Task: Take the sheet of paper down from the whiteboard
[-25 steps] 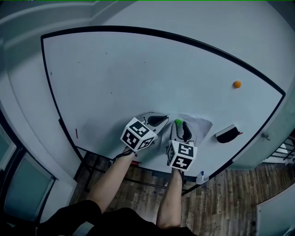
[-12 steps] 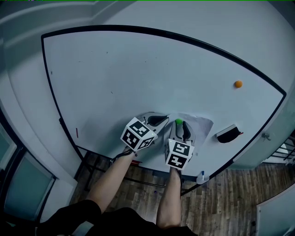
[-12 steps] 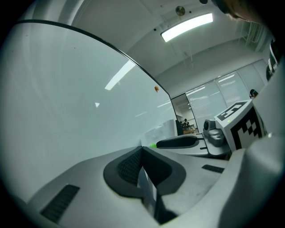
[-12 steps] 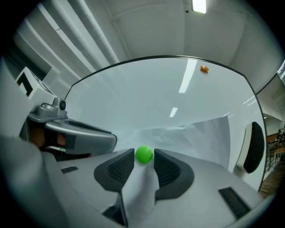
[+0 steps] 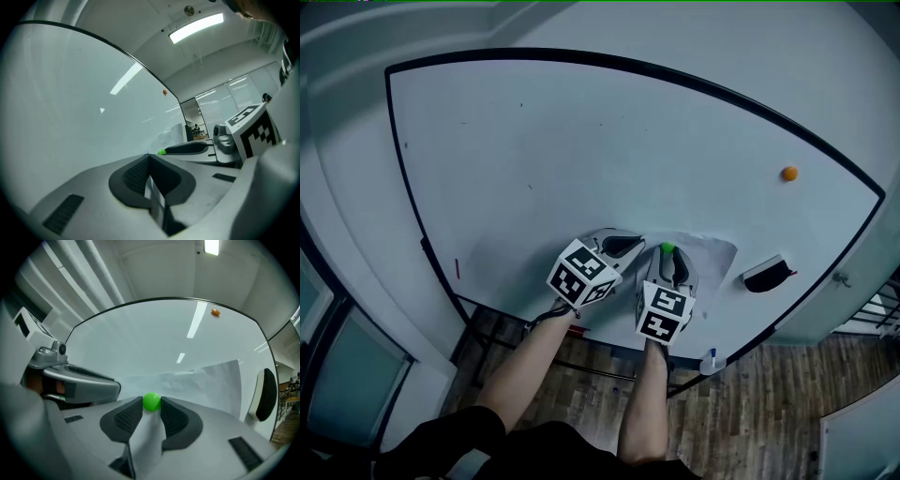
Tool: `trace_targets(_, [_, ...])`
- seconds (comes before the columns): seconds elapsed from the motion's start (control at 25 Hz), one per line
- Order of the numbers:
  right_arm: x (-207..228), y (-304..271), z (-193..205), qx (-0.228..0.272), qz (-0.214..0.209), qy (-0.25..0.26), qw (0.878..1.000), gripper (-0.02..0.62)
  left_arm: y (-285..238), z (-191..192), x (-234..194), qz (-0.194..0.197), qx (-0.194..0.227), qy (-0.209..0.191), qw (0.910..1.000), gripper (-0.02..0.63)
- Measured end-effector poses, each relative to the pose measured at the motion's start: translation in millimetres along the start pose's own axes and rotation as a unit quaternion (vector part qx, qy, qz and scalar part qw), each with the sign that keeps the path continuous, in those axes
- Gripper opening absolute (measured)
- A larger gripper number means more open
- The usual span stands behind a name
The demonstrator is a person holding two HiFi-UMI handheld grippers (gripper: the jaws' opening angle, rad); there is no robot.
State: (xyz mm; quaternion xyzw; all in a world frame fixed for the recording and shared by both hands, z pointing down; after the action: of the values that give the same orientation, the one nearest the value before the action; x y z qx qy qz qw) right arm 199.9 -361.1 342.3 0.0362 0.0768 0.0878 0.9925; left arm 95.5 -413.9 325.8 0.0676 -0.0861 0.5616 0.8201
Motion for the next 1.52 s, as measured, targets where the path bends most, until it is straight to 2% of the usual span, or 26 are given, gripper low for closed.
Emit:
trace_targets(0.64, [-3.9,-0.8,0.6,-0.001,-0.012,-0.011,1.0,0.129,5.0,7.2,-4.2,-0.018,-0.007,0.013,0.9997,0.02])
trace_targets(0.88, [-7.6,-1.3,3.3,-0.003,-0.013,-0.017,1.0,0.129,7.8,14.0,-3.9,-0.045,0.006,0.048,0.9978,0.02])
trace_targets(1.12, [-7.9,-2.0,2.6,-0.006,-0.017,-0.015,1.0,0.129,10.3,19.5,-2.5,-0.053,0.02,0.081,0.9951,0.021])
trace_targets(1.52, [-5.1,-2.8,1.7,-0.01,-0.035,-0.025,0.999,0.129,11.3,18.1,-3.3,-0.05,0.023,0.091,0.9943,0.02])
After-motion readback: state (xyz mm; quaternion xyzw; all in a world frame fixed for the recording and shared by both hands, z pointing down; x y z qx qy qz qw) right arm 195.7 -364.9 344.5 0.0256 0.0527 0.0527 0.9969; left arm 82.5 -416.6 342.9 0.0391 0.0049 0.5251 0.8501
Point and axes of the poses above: the fingertips, and each gripper's own axes: y backward along the fingers, x to its right, z out of its underside, the point moved 7 cm from there along y, backward along the fingers, and after that the axes turned 1 degree about x, right-handed, at the moved point
